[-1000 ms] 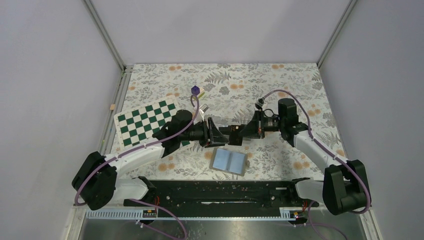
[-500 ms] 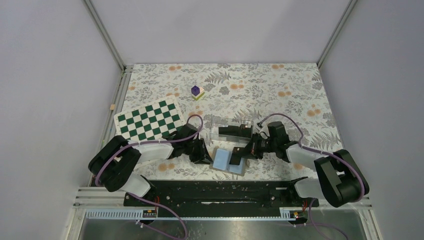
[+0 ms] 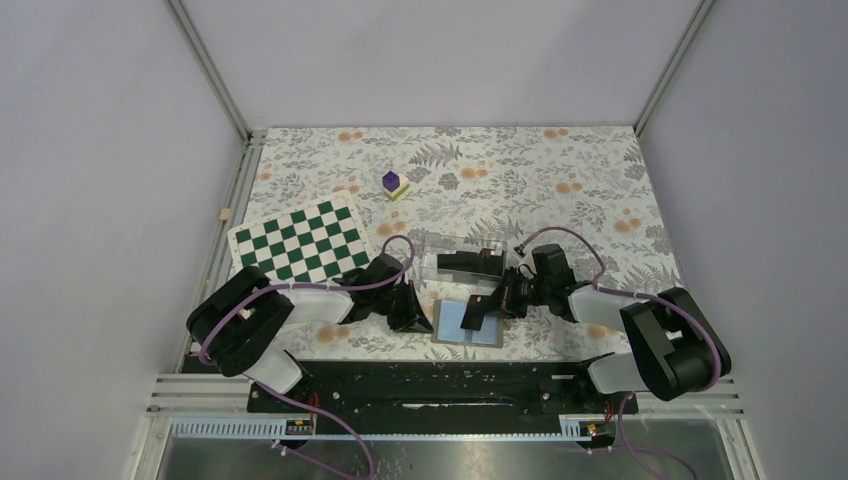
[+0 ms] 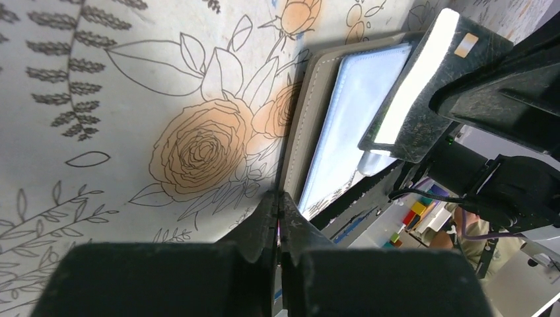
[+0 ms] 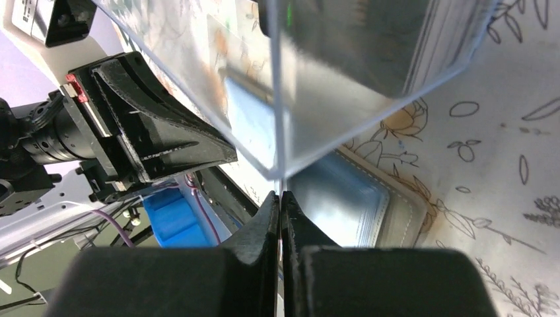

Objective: Put the credit cards into the card holder
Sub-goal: Insert the credit card into the card holder.

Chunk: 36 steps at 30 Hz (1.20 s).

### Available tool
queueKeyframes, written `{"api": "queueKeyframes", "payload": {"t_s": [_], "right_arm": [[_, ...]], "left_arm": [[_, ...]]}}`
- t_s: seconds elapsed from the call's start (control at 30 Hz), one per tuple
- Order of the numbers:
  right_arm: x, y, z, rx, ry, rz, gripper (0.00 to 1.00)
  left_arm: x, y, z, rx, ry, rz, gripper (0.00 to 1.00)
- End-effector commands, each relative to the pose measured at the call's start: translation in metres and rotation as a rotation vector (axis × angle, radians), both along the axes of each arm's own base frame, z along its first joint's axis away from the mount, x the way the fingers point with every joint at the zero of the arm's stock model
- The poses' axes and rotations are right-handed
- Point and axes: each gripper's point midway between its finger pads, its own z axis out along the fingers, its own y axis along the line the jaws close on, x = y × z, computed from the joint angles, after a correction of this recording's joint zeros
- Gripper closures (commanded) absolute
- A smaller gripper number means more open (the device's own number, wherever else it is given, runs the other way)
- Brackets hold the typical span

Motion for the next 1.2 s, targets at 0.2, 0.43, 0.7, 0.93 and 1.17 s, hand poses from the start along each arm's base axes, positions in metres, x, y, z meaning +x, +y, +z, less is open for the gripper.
{"api": "queueKeyframes", "payload": {"t_s": [0.2,0.43,0.7,0.93,1.17], "right_arm": [[0.004,-0.014,0.005,-0.109,-0.082,-0.008,1.00],[0.003,-0.012,-0.004,-0.107,-0.044,0.012,1.00],[0.002,-0.005,-0.003,-0.045,-0.029,0.031,1.00],[-0.004,0.009,0.001,0.076,0.019,0.054,1.00],[-0.007,0.007,-0.002,0.065,0.046,0.054,1.00]], "left_arm": [[-0.014,0.008,-0.021,0.061,0.056,0.024,1.00],[-0.015,0.007,-0.023,0.060,0.062,0.019,1.00],[-0.016,0.007,-0.023,0.060,0.065,0.014,1.00],[-0.017,0.005,-0.025,0.063,0.069,0.004,1.00],[-0.017,0.005,-0.028,0.070,0.075,0.000,1.00]]}}
